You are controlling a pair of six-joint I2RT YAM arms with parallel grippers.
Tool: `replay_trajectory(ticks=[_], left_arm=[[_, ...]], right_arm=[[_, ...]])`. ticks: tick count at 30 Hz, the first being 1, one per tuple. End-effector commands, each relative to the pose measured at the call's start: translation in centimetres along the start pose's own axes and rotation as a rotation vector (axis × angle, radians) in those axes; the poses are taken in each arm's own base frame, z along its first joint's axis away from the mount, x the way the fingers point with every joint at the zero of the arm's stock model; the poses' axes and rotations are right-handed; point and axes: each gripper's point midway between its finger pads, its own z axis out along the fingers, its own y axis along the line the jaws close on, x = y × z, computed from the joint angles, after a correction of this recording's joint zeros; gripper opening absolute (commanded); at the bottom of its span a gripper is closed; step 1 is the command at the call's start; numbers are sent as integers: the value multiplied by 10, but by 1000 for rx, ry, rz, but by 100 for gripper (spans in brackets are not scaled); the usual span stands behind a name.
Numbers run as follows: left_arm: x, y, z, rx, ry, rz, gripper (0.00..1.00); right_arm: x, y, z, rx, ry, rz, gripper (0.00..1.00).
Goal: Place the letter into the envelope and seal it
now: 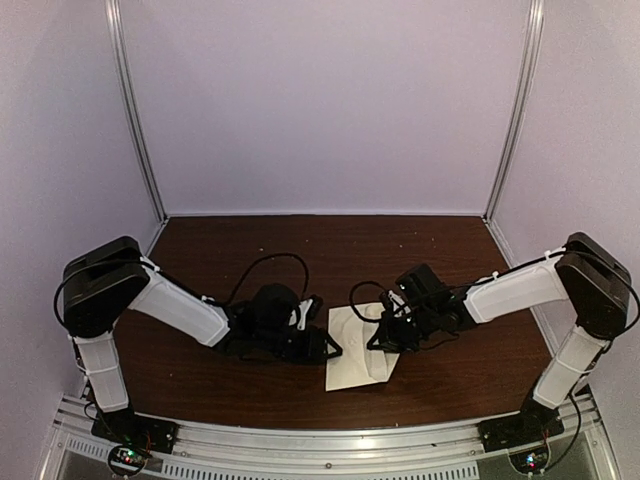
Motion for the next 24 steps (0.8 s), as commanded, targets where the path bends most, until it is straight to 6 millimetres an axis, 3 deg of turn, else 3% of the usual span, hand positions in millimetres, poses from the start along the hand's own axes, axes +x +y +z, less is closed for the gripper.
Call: replay_trajectory(ticks=[1, 5, 10, 15, 24], left_arm=[[-26, -11, -15, -59, -101, 88, 53], [-38, -8, -25, -158, -131, 142, 66], [-50, -14, -29, -223, -160, 188, 75], [-46, -5, -24, -256, -144, 170, 78], [-27, 15, -38, -274, -150, 87, 81]], right_arm=[[-10, 23, -15, -28, -59, -49, 0], [-13, 25, -21, -32, -79, -50, 0], [-15, 27, -23, -38, -94, -47, 0], [-13, 26, -22, -39, -91, -46, 0], [-10, 12, -22, 19, -85, -26, 0]])
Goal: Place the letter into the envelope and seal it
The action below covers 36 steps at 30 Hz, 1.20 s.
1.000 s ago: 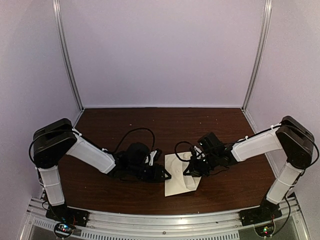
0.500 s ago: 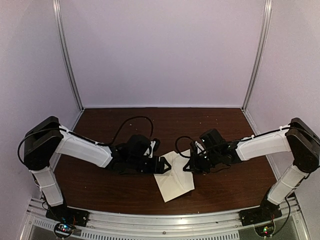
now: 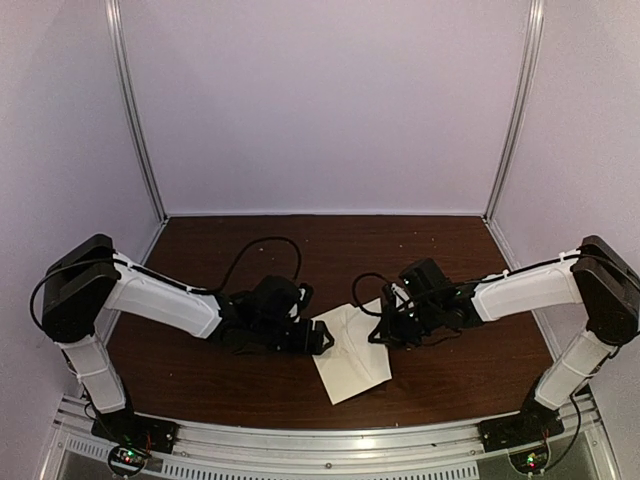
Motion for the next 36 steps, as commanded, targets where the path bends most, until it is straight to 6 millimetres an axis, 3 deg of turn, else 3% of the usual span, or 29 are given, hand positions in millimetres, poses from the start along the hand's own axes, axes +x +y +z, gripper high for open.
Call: replay_trajectory(ticks=[1, 18, 36], left_arm=[[2, 3, -8, 8, -29, -45, 81], [12, -5, 10, 91, 0, -59, 76], [9, -11, 16, 113, 1, -30, 75]], right_arm=[[0, -2, -4, 26, -14, -4, 0], [17, 0, 19, 0, 102, -15, 0], [11, 22, 23, -94, 91, -27, 0]])
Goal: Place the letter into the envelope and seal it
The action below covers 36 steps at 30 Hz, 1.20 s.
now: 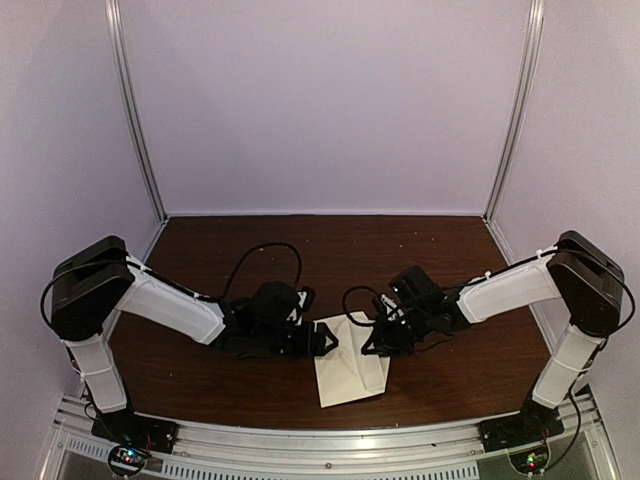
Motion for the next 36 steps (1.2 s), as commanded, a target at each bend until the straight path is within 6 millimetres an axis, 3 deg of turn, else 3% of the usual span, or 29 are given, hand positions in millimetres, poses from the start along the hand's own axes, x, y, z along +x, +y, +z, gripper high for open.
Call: replay_trajectory(ticks=[1, 8, 13, 16, 24, 30, 33, 36], left_arm=[[-3, -5, 3, 3, -4, 37, 76], [-36, 5, -26, -141, -134, 89, 79], [-48, -17, -40, -56, -178, 89, 78], [-46, -23, -39, -13, -172, 71, 76], [-34, -15, -33, -8, -144, 26, 76], [-30, -14, -33, 1, -131, 14, 78], [-26, -19, -32, 30, -109, 11, 78], [-26, -19, -31, 33, -108, 4, 78]], right_arm=[[-12, 28, -5, -81, -44, -43, 0], [-34, 32, -48, -15, -237, -67, 0], [-40, 32, -70, -12, -338, -71, 0], [-44, 30, -81, 19, -380, -82, 0], [-54, 29, -125, 76, -541, -137, 0], [-60, 42, -172, 50, -695, -204, 0], [-59, 51, -183, -2, -738, -249, 0], [-59, 40, -182, 50, -738, -238, 0]])
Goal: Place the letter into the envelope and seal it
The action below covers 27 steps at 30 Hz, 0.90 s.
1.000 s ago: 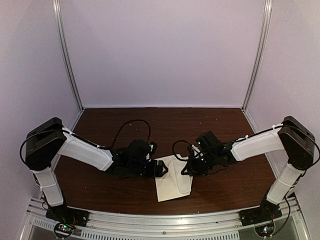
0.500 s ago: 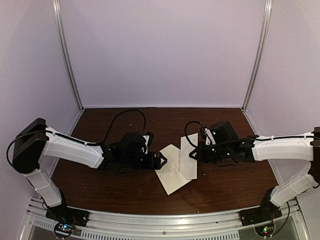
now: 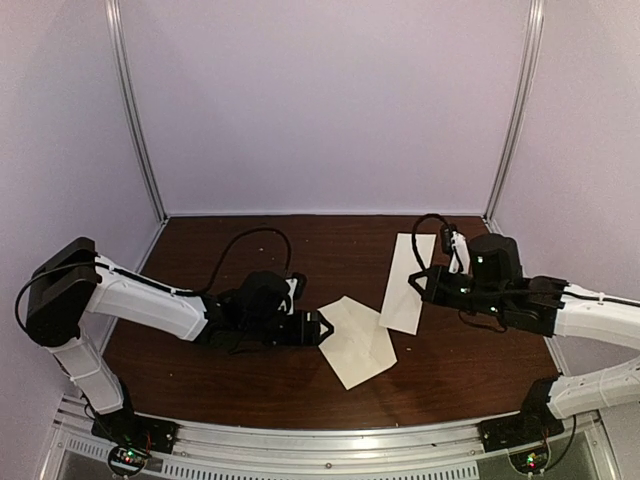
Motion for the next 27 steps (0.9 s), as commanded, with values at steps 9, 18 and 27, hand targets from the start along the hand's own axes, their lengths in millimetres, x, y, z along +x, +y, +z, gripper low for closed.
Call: replay_trajectory(ticks=[9, 18, 27], left_arm=[[9, -2, 9, 93, 47, -69, 79], [19, 8, 20, 91, 95, -93, 79], [24, 18, 30, 54, 120, -86, 79]], right_arm=[[39, -28, 40, 106, 327, -121, 0], [48, -35, 67, 82, 506, -208, 0], [62, -59, 86, 115, 637, -166, 0]])
